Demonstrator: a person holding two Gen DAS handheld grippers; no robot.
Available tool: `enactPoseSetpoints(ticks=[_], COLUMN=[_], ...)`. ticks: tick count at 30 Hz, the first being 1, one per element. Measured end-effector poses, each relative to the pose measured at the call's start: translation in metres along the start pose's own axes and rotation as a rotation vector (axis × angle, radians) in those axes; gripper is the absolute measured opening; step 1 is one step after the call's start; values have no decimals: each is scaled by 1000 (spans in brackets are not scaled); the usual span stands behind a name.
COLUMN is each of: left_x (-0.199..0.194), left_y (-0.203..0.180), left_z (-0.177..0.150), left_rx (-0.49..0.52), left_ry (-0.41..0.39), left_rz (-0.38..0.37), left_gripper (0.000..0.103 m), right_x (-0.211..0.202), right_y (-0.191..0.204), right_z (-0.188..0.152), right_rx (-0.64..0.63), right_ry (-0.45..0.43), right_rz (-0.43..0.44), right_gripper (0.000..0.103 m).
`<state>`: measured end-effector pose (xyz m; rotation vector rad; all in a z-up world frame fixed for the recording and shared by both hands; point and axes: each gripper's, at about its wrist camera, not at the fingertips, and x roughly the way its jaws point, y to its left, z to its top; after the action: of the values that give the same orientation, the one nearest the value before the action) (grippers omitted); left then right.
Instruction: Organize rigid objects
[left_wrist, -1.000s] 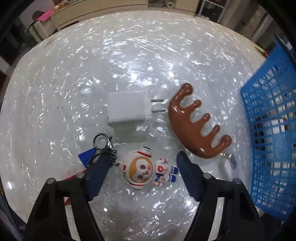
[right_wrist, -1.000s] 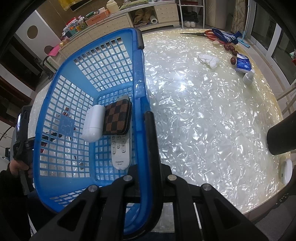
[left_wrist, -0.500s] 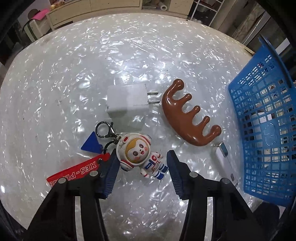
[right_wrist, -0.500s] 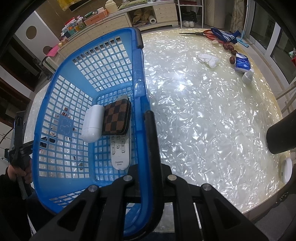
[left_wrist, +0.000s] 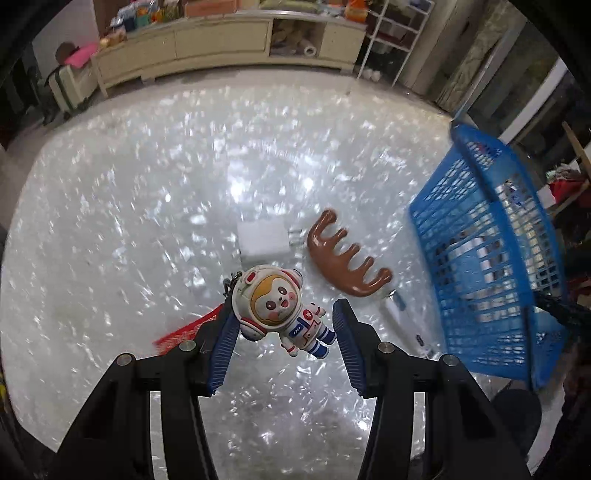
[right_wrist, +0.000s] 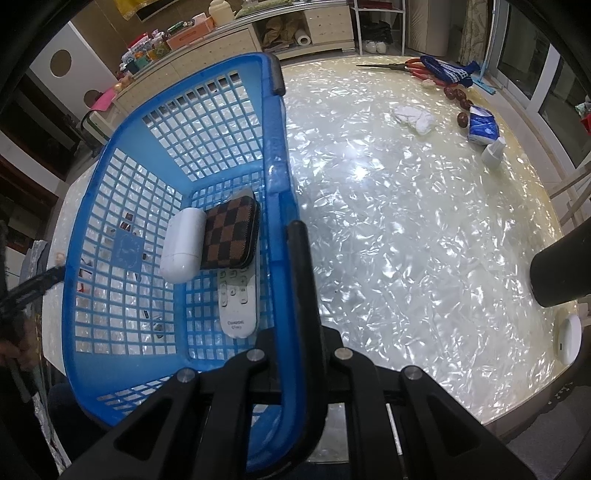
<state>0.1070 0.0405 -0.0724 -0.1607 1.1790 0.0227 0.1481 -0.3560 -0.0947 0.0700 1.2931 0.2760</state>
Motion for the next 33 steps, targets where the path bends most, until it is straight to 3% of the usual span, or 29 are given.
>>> enactPoseSetpoints(ticks=[6, 17, 25, 33], left_x=[-48, -114, -122, -89], left_y=[-19, -103, -173, -227], left_z=[15, 37, 33, 28], left_rx=[75, 327, 512, 675], left_ry=[-99, -212, -240, -199], left_rz=[-19, -173, -238, -284], left_gripper=[55, 55, 55, 55], right_x=[-3, -3, -3, -3], right_y=[3, 3, 3, 2], right_z=[0, -1, 0, 0], right_rx=[-9, -10, -8, -1], right_ry=[1, 7, 7, 7], right_rz=[-9, -19, -9, 4], right_gripper=[7, 7, 7, 7])
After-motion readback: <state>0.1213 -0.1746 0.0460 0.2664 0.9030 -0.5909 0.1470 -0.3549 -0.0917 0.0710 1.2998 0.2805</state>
